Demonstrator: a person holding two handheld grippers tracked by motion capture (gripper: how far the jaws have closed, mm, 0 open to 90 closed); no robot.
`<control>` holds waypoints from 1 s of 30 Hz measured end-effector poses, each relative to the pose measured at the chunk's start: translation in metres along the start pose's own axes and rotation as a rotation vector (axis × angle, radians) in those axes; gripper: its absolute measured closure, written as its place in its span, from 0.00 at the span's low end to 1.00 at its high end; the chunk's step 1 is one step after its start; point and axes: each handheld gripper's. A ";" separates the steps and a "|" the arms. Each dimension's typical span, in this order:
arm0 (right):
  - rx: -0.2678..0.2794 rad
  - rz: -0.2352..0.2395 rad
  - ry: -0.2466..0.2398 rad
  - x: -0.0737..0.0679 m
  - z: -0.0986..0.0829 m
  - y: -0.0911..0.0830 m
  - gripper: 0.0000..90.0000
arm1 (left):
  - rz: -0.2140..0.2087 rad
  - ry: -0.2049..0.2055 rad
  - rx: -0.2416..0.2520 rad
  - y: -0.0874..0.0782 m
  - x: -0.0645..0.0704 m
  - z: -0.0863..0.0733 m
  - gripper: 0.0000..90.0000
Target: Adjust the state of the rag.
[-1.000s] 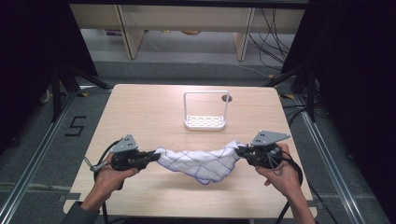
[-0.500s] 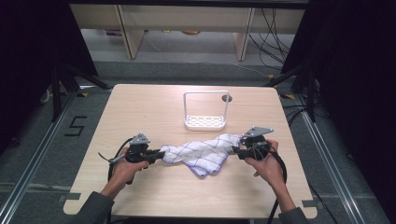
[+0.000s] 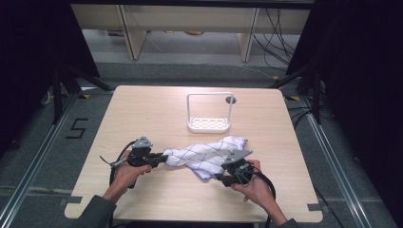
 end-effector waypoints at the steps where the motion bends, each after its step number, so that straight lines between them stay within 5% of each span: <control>1: 0.004 -0.003 0.003 0.000 -0.001 0.003 0.61 | -0.004 0.002 -0.001 0.000 0.000 0.000 0.89; 4: -0.005 0.009 0.002 0.000 -0.001 0.010 0.67 | 0.000 0.001 -0.002 0.000 0.000 0.000 0.89; 7: -0.024 0.016 -0.028 0.002 -0.002 0.017 0.90 | -0.010 0.009 -0.011 0.000 0.000 0.000 0.90; 10: -0.031 0.012 -0.040 0.003 -0.001 0.015 0.98 | -0.007 0.015 -0.008 -0.001 0.001 0.000 0.90; 20: 0.165 0.022 -0.026 -0.005 0.013 -0.065 0.99 | -0.064 0.060 -0.023 -0.026 0.020 -0.006 0.91; 30: 0.223 0.045 -0.032 -0.021 0.036 -0.142 0.99 | -0.171 0.131 -0.030 -0.067 0.061 -0.014 0.91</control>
Point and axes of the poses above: each handheld gripper's, and its own axes: y roughly forward along the jaws, z roughly out of its top, x roughly to its right, and after that the axes turned 8 degrees about -y, right-handed
